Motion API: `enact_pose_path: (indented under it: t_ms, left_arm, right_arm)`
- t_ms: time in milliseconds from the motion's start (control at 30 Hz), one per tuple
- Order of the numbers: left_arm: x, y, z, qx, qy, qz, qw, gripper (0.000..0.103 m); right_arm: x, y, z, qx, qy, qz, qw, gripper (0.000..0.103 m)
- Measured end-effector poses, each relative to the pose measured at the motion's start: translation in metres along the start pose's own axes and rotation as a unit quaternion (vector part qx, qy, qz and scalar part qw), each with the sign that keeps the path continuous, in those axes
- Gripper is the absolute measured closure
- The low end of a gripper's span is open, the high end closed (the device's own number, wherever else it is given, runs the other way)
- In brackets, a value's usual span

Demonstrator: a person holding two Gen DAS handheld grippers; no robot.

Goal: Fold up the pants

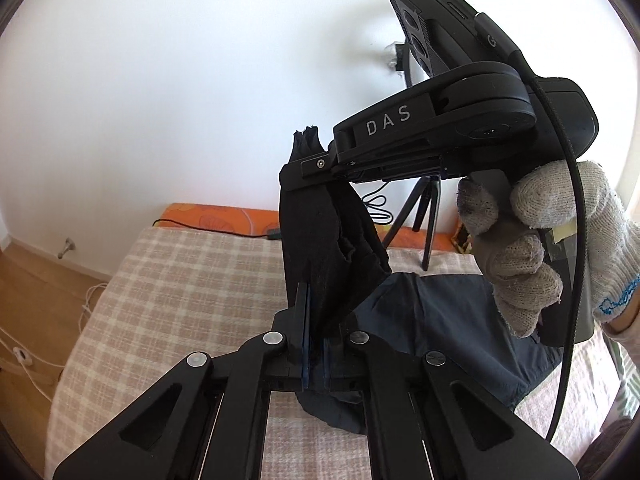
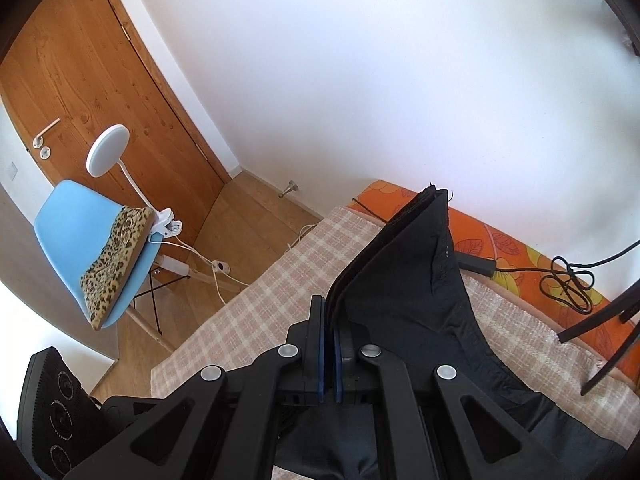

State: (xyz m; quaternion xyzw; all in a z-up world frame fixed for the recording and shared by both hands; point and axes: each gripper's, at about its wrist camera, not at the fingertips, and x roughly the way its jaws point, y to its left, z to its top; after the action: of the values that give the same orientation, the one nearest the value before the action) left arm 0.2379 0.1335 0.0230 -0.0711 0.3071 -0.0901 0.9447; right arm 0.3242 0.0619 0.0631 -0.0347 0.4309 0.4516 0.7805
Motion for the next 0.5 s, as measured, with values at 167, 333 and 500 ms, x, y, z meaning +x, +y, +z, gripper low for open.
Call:
enact_pose_path:
  t_ms: [167,333,500]
  left_arm:
    - [-0.007,-0.042,0.016,0.022,0.003,-0.032,0.9992,0.1]
    - [-0.007,-0.091,0.025,0.056,0.012,-0.059,0.9966,0.1]
    - [0.0,-0.14,0.029,0.095,0.022,-0.085,0.9916,0.1]
  right_arm:
    - [-0.05,-0.022,-0.01,0.009,-0.019,-0.01,1.0,0.102]
    - [-0.1,-0.047,-0.025,0.025,-0.038,-0.021,0.999,0.102]
    - [-0.153,-0.08,-0.047,0.042,-0.058,-0.034,0.997,0.102]
